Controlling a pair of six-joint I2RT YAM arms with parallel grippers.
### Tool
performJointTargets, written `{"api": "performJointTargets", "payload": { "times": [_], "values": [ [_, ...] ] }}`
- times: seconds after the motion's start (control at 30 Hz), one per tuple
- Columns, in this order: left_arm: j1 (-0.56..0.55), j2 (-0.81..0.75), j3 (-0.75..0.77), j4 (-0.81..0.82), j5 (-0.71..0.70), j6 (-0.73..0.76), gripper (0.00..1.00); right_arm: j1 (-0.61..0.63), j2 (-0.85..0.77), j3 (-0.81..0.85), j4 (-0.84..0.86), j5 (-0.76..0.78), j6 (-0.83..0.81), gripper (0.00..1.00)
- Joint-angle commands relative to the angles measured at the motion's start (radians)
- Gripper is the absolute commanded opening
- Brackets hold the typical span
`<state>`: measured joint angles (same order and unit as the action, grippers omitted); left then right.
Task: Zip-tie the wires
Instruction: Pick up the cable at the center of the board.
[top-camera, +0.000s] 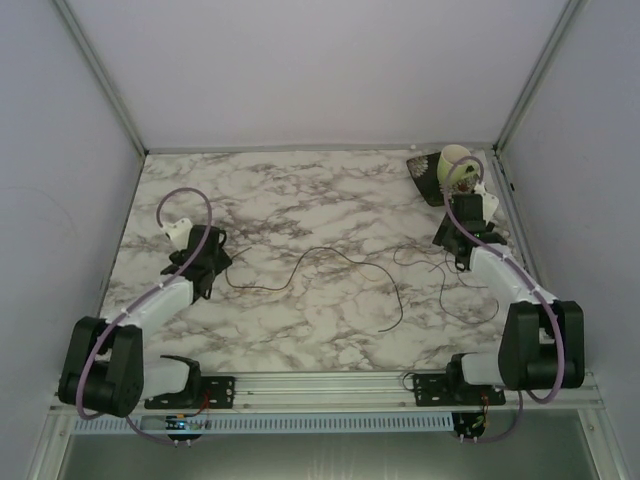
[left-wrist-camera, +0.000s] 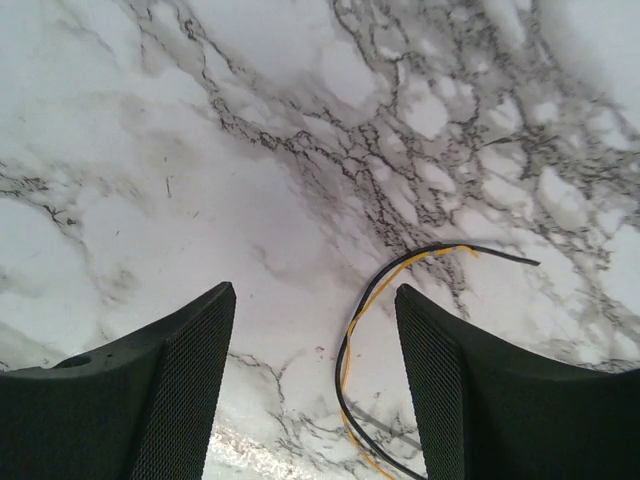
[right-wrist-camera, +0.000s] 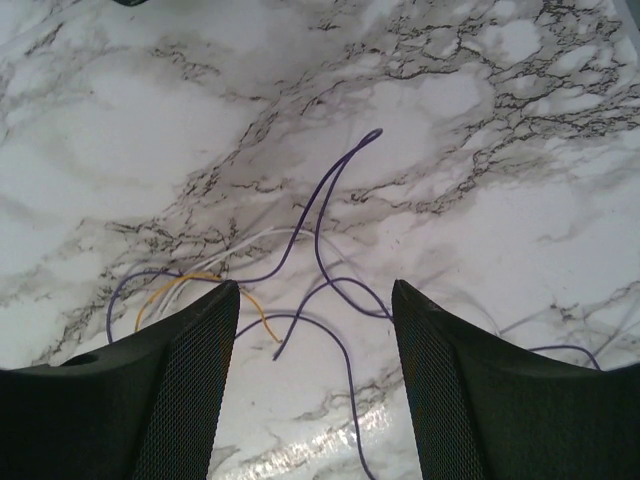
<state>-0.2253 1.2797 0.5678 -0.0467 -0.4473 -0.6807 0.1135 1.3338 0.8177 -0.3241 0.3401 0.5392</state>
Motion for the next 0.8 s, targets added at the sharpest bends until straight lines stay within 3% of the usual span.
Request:
{"api": "performJointTargets", "payload": {
  "times": [0.0,0.13,0.27,0.33,0.43,0.5,0.77],
  "values": [
    [0.003,-0.090,0.039,-0.066,0.019,0.018,0.68,-0.050,0.041,0.001,0.125,-0.071,0.012,0.62],
    [0.004,-0.175,0.067,-0.075,0.052,0.036,0.70,-0.076,0.102,0.020,0.163,-0.092,0.003,0.61],
    [0.004,-0.269,0.106,-0.061,0.110,0.099,0.70,-0.095,0.161,0.036,0.214,-0.136,-0.001,0.52],
    [0.003,-0.314,0.130,-0.049,0.147,0.152,0.69,-0.096,0.180,0.049,0.218,-0.141,-0.007,0.40],
    [0.004,-0.359,0.195,-0.036,0.250,0.231,0.67,-0.094,0.160,0.049,0.217,-0.132,-0.021,0.10],
    [0.004,-0.360,0.255,-0.057,0.336,0.272,0.67,-0.086,0.123,0.039,0.209,-0.105,-0.042,0.00],
    [-0.006,-0.271,0.472,-0.111,0.632,0.287,0.67,-0.016,-0.102,0.037,0.110,0.006,-0.187,0.00]
  ]
}}
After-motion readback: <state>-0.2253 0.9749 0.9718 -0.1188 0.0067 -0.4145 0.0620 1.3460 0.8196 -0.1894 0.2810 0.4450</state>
